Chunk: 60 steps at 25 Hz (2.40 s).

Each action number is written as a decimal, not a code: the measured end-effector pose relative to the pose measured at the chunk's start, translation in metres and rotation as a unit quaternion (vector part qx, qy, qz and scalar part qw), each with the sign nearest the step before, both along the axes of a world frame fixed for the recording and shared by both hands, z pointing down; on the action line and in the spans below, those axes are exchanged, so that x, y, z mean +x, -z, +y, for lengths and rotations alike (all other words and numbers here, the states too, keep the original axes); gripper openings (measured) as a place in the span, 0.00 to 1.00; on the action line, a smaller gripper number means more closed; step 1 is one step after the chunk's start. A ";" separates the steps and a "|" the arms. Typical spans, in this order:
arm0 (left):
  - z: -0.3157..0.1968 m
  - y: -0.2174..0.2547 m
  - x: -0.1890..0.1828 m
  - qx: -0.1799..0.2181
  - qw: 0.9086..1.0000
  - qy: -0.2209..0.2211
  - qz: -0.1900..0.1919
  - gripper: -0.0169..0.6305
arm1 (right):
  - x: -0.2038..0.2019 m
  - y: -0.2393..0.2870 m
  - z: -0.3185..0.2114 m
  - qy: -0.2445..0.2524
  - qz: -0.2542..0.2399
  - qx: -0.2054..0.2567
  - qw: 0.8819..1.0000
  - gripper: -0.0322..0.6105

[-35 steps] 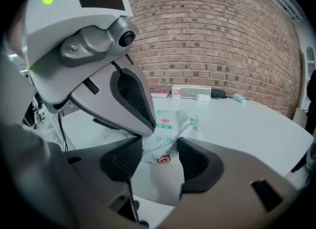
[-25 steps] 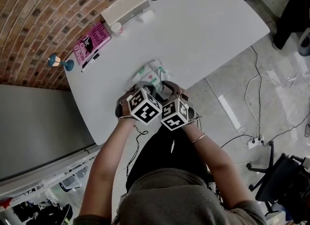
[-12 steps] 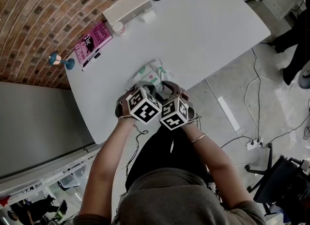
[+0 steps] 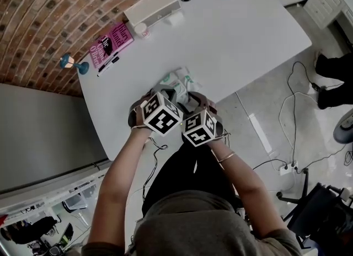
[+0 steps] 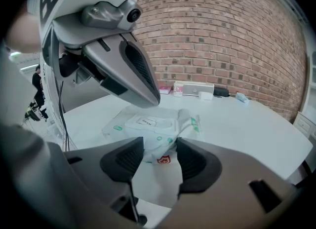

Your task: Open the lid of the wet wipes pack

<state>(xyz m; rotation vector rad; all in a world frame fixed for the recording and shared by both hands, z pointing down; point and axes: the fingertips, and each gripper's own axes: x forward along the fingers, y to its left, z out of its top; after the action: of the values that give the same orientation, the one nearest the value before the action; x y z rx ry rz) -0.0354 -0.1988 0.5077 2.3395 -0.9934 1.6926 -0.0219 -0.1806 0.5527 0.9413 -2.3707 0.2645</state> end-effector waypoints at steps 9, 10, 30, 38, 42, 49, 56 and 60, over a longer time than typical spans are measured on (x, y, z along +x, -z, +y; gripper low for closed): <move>-0.014 0.014 -0.013 0.028 1.000 0.013 0.004 0.06 | 0.000 0.000 0.000 -0.002 0.004 -0.001 1.000 0.39; -0.015 0.014 -0.014 0.030 0.999 0.016 0.006 0.06 | 0.000 0.000 0.000 -0.002 0.004 -0.002 1.000 0.39; -0.036 0.019 -0.031 0.034 0.997 0.047 0.047 0.06 | 0.000 -0.001 0.000 -0.007 0.007 -0.011 1.000 0.39; -0.047 0.017 -0.039 0.026 0.995 0.069 0.069 0.06 | 0.003 -0.001 0.000 -0.007 0.009 -0.013 1.000 0.38; -0.054 0.016 -0.047 0.025 0.994 0.077 0.074 0.06 | 0.001 -0.001 0.000 -0.007 0.010 -0.015 1.000 0.38; -0.063 0.011 -0.054 0.028 0.993 0.085 0.078 0.06 | 0.002 -0.002 0.001 -0.009 0.013 -0.017 1.000 0.38; -0.072 0.000 -0.061 0.024 0.993 0.090 0.075 0.06 | 0.001 -0.002 0.000 -0.009 0.014 -0.018 1.000 0.38; -0.076 -0.007 -0.065 0.018 0.992 0.096 0.078 0.06 | 0.001 -0.002 0.000 -0.011 0.016 -0.018 1.000 0.38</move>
<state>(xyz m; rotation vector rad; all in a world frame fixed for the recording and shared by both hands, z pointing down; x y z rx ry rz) -0.1003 -0.2743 0.5147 2.2716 -1.1826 1.4100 -0.0208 -0.1808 0.5552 0.9474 -2.3207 0.2973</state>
